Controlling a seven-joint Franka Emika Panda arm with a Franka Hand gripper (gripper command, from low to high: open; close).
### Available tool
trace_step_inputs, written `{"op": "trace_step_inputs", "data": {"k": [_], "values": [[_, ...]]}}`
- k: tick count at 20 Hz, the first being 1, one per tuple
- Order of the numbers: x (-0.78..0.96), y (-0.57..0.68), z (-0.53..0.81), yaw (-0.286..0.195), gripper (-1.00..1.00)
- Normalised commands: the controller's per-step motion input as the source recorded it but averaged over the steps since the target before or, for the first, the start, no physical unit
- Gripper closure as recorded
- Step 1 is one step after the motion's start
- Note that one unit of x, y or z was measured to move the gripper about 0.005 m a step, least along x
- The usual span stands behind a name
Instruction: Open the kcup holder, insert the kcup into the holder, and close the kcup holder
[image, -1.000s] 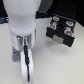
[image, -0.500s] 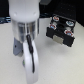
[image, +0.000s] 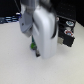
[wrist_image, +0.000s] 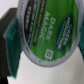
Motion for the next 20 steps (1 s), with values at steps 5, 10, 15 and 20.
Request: {"op": "trace_step_inputs", "data": {"k": [5, 10, 15, 20], "values": [[-0.08, 0.52, 0.52, 0.062, 1.00], [-0.16, 0.55, 0.40, 0.063, 1.00], [-0.21, 0.57, 0.31, 0.069, 1.00], [-0.22, 0.57, 0.19, 0.069, 1.00]]}}
